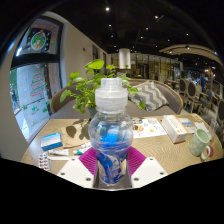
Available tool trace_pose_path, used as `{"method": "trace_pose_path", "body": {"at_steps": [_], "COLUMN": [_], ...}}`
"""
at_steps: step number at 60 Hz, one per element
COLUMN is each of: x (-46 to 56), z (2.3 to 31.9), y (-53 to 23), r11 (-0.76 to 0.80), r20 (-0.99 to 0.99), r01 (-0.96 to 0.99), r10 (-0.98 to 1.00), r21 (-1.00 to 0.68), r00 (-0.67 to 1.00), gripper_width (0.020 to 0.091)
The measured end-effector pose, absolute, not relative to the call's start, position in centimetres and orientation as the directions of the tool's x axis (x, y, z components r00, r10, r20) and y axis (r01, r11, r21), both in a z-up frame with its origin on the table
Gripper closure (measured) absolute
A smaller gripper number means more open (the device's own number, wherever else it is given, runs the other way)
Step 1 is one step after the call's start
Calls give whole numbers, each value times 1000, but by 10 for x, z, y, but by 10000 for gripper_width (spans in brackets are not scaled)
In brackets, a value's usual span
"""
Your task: Pour water
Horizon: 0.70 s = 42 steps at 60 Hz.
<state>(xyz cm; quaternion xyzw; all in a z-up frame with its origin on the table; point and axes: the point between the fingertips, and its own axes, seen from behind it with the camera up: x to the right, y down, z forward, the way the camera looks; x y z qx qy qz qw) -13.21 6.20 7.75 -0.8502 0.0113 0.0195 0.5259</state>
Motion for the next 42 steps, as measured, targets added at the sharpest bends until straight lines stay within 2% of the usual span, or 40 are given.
{"method": "trace_pose_path", "body": {"at_steps": [1,3,9,13,25,32,34,41,42], "x": [-131,-130,-127,-123,-110,-82,-71,-21,-14], "z": [79,82,96,116,200,244,247,261,273], "y": [61,60,57,56,54,54,59,69,60], "r11": [-444,-442,-441,-427,-402,-407,-409,-405,-405], "r20": [-44,-41,-61,-113,-511,-715,-774,-955,-970], "r01": [-40,-37,-52,-94,-440,-627,-683,-868,-883], "r10": [-1,-2,5,19,85,103,101,58,43], "r21": [-895,-896,-896,-899,-803,-664,-604,-288,-237], "r00": [999,999,998,993,855,691,624,290,241], "gripper_width": [739,784,785,785,787,789,788,791,791]}}
